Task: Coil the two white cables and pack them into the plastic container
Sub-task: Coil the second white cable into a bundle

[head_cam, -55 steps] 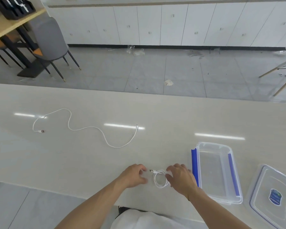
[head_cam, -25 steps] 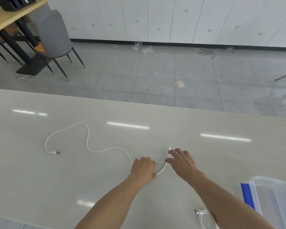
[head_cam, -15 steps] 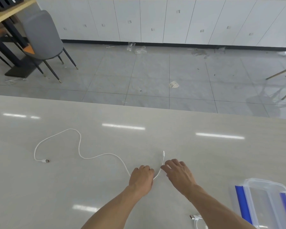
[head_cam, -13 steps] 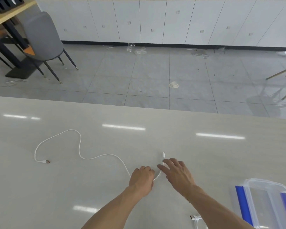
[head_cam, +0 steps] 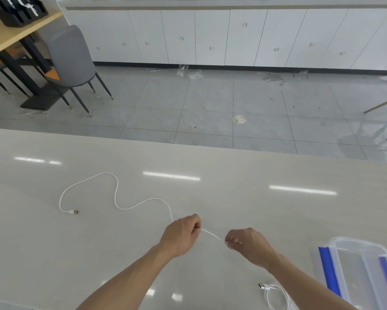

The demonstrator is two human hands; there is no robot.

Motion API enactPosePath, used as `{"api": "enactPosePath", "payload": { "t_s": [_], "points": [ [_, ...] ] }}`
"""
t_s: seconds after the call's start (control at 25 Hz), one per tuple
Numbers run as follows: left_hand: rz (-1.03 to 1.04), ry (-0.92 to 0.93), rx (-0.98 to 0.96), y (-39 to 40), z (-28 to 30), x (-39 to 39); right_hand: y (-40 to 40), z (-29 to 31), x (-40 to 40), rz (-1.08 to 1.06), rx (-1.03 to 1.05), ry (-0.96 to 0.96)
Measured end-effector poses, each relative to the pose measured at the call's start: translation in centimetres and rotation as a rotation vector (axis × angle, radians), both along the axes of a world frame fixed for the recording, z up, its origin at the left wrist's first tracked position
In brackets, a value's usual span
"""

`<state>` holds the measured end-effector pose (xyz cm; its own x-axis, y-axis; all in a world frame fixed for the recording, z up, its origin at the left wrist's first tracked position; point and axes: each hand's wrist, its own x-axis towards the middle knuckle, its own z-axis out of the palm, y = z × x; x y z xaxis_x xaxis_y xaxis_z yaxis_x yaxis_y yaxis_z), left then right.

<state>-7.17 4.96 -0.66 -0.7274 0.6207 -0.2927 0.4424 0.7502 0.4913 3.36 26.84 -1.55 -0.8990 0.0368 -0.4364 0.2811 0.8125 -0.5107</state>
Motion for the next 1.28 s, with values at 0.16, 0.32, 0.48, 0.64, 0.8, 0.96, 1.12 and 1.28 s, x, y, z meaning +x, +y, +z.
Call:
{"api": "enactPosePath", "payload": {
  "t_s": [0.16,0.32,0.48,0.64,0.8,0.96,1.12,1.28],
  "points": [
    [0.062,0.028,0.236,-0.5,2.8,0.1,-1.2,3.7,1.7,-0.087,-0.466,-0.084],
    [0.101,-0.008,0.462,-0.5,5.8,1.1,-3.2,7.2,3.1,-0.141,-0.760,-0.102],
    [0.136,-0.084,0.577,-0.6,7.9,2.6,-5.1,10.2,4.0,-0.156,-0.898,-0.061],
    [0.239,-0.194,0.667,-1.1,8.7,4.3,-6.6,12.9,4.2,-0.313,-1.088,0.091],
    [0.263,-0.223,0.719,-1.3,9.4,5.8,-7.5,14.0,3.8,-0.421,-1.229,0.230],
    [0.206,-0.139,0.668,-1.4,9.4,7.0,-8.2,13.9,3.0,-0.551,-1.246,0.345],
    [0.186,-0.112,0.591,-1.4,8.6,8.3,-8.2,13.6,2.2,-0.675,-1.268,0.421],
    [0.142,-0.045,0.463,-1.7,8.5,9.1,-8.3,12.7,1.8,-0.786,-1.245,0.468]
  ]
}}
